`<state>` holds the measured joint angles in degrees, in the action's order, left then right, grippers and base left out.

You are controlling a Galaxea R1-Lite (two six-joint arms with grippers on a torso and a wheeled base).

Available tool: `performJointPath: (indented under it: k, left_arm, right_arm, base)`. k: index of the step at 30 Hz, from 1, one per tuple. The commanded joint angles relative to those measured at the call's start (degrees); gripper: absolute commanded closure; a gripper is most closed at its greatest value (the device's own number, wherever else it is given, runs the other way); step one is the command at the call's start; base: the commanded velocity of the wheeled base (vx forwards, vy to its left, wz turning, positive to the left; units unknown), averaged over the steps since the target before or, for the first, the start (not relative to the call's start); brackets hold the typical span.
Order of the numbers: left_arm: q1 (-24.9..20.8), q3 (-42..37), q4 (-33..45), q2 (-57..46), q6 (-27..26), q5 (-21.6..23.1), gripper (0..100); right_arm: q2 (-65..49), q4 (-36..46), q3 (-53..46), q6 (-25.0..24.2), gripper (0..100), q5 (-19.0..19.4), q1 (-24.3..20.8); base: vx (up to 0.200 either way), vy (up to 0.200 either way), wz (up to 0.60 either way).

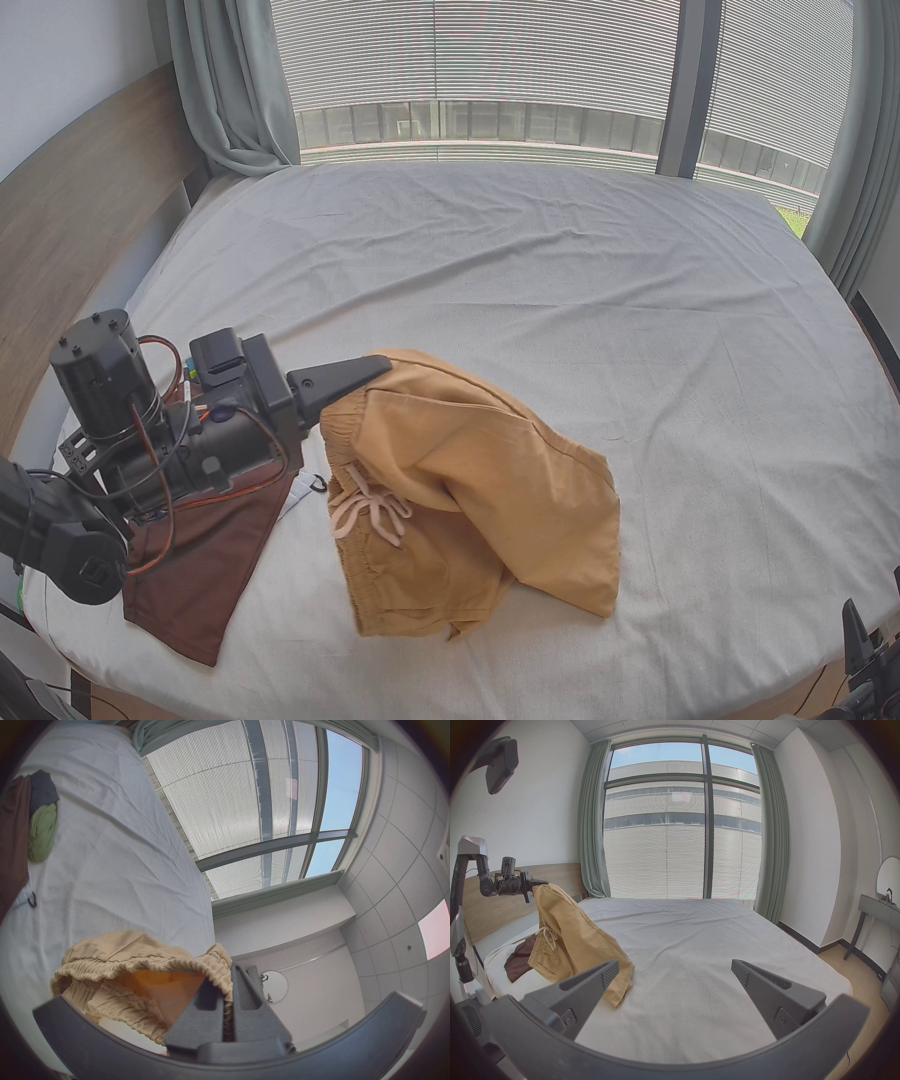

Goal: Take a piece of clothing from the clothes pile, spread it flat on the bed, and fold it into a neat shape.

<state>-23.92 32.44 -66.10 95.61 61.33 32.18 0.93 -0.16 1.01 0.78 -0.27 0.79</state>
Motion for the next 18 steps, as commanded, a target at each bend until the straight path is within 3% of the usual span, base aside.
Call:
performJointPath:
  k: [1, 5, 18]
  left_arm:
    - [3.00, -2.91, -1.14, -0.07, -1.39, 1.83, 100]
    - [6.78, -4.67, -4.39, 0.98, -2.80, 5.35, 100]
    - [13.20, -9.41, -20.21, 13.20, -6.40, 6.40, 100]
  right_arm:
    - [-0.93, -0.02, -1.01, 0.01, 0, 0.00, 0.00]
    - [-0.93, -0.02, -1.01, 0.01, 0, 0.00, 0.00]
    - [-0.93, -0.02, -1.01, 0.10, 0, 0.00, 0.00]
  base:
    - [0.000, 0.000, 0.00]
    - [0.000, 0.000, 0.00]
    - [0.000, 0.000, 0.00]
